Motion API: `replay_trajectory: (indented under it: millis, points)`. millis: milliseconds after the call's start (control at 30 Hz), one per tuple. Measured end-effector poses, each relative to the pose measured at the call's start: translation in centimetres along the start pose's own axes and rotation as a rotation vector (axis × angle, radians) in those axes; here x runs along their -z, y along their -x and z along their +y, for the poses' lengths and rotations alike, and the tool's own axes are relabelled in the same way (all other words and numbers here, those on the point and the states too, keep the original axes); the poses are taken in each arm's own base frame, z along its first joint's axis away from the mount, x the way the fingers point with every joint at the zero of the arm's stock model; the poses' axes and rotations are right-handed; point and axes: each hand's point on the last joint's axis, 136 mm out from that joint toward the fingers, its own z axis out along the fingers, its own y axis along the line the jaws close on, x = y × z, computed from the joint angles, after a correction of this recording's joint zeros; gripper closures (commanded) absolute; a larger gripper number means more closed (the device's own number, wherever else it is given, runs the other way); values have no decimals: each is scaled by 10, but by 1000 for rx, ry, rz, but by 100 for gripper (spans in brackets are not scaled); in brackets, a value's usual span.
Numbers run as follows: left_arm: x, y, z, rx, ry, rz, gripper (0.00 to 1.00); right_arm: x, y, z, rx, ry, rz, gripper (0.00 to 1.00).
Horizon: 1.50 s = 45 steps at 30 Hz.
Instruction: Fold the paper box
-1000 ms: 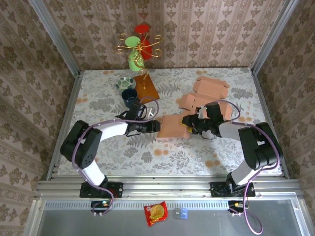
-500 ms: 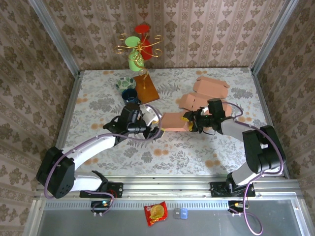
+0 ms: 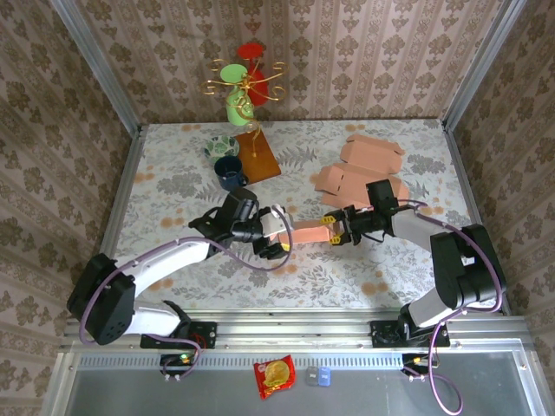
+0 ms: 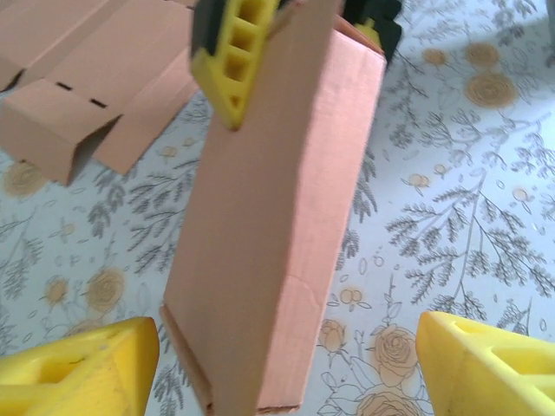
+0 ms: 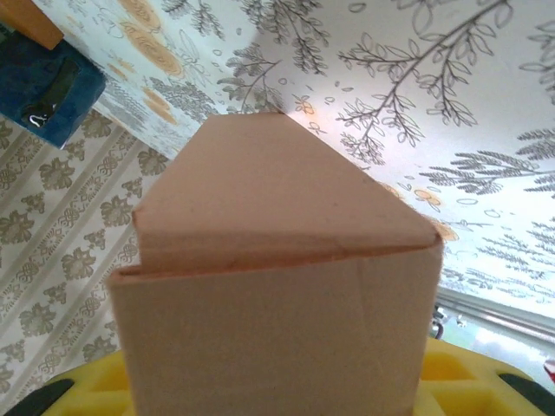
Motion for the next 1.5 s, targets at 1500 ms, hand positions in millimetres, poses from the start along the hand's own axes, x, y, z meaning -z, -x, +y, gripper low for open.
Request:
replay_trajectory:
  millis: [1500]
  points:
    - [-52,-13,5,28,-82,293,57,46,18,-11,-201,100,-135,28]
